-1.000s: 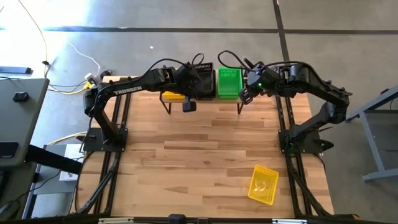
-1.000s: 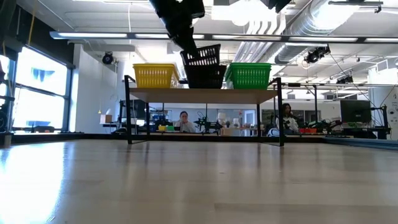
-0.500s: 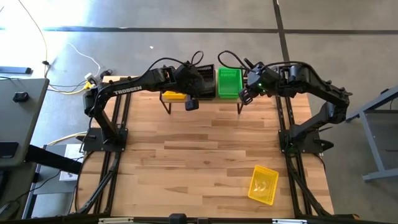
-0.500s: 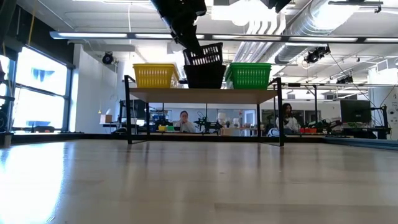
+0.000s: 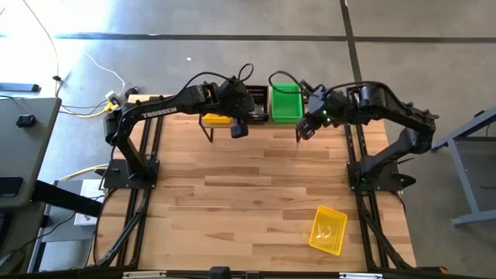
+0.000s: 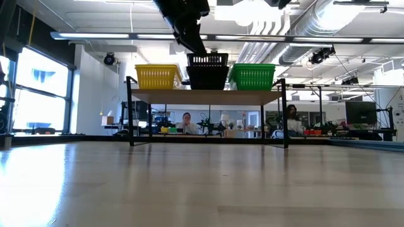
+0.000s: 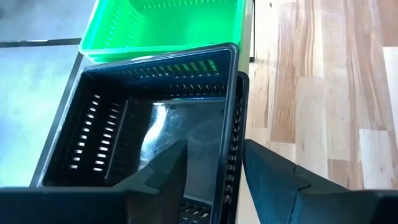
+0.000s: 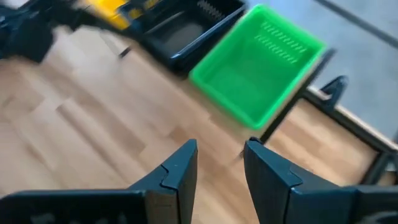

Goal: Stack baskets on shelf by color
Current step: Stack the black bin on the other stacked black bins on the shelf, then stack the yellow bin on the other stacked yellow bins on the shelf

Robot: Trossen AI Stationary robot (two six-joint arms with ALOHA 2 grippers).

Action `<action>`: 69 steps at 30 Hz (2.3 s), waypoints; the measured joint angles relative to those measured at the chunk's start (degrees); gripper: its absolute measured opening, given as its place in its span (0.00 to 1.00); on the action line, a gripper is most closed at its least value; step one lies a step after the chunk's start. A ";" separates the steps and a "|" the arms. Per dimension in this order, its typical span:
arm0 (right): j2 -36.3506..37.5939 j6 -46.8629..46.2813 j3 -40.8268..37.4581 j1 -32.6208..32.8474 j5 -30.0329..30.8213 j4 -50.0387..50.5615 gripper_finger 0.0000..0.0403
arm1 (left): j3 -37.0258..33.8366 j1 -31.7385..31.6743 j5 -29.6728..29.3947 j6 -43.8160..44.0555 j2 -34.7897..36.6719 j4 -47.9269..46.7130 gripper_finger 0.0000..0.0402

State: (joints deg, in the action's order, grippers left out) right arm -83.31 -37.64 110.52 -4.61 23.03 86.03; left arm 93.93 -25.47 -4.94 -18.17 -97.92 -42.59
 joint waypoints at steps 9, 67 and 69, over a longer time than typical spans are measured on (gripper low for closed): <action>-1.19 -2.73 -0.02 5.98 -0.23 0.20 0.29 | 0.02 0.96 -0.22 0.34 2.58 0.27 0.36; -17.20 -31.81 -0.99 42.57 -11.75 3.90 0.29 | 0.02 18.85 -7.35 15.89 13.65 -15.13 0.33; -17.25 -36.07 -3.38 44.53 -12.13 3.92 0.29 | 0.02 19.28 -7.42 16.85 13.42 -15.84 0.33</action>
State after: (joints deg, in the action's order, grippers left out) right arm -100.55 -73.71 107.14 39.92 10.90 89.95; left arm 93.95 -6.20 -12.37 -1.32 -84.50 -58.43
